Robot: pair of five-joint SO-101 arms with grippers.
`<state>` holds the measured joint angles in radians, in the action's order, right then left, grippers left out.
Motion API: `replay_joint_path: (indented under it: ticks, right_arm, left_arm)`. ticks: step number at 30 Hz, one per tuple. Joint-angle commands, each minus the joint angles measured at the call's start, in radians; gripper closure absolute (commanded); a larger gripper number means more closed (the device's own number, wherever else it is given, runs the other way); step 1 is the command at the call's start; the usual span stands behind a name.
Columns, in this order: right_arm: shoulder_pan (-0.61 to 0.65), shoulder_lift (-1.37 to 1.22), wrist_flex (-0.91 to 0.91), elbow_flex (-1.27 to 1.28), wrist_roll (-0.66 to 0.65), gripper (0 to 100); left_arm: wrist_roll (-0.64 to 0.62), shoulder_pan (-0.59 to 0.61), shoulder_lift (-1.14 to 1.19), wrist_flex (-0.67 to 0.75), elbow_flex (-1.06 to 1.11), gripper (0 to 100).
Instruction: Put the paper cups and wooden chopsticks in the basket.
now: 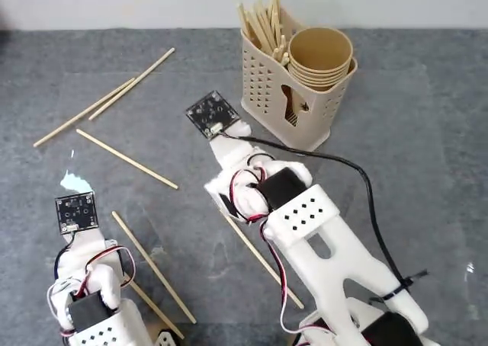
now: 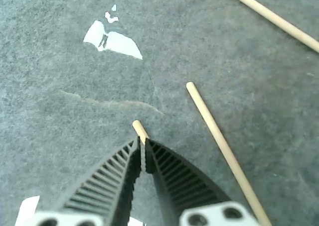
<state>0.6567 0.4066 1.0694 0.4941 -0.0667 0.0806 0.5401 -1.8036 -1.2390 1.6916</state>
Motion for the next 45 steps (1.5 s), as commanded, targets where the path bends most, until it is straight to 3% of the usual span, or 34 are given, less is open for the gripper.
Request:
replay_joint_path:
  ticks: [1,10,18,31,38,41,45]
  right_arm:
    - [-0.010,0.008,0.001,0.026,0.002,85.8]
    - [-0.024,-0.082,-0.022,0.054,-0.012,85.7]
    - [-0.018,-0.157,0.016,0.057,-0.051,76.1]
    - [0.117,-0.357,-0.038,0.051,-0.048,76.0]
    - [0.127,-0.407,-0.079,0.051,0.021,76.0]
    - [0.128,-0.447,-0.137,0.041,0.020,76.0]
    - [0.125,-0.486,-0.082,-0.011,-0.017,76.1]
  left_arm:
    - [0.003,-0.005,-0.017,-0.003,-0.008,99]
    - [0.003,-0.005,-0.017,-0.003,-0.008,99]
    - [0.003,-0.005,-0.017,-0.003,-0.008,99]
    - [0.003,-0.005,-0.017,-0.003,-0.008,99]
    - [0.003,-0.005,-0.017,-0.003,-0.008,99]
    - [0.003,-0.005,-0.017,-0.003,-0.008,99]
    - [0.003,-0.005,-0.017,-0.003,-0.008,99]
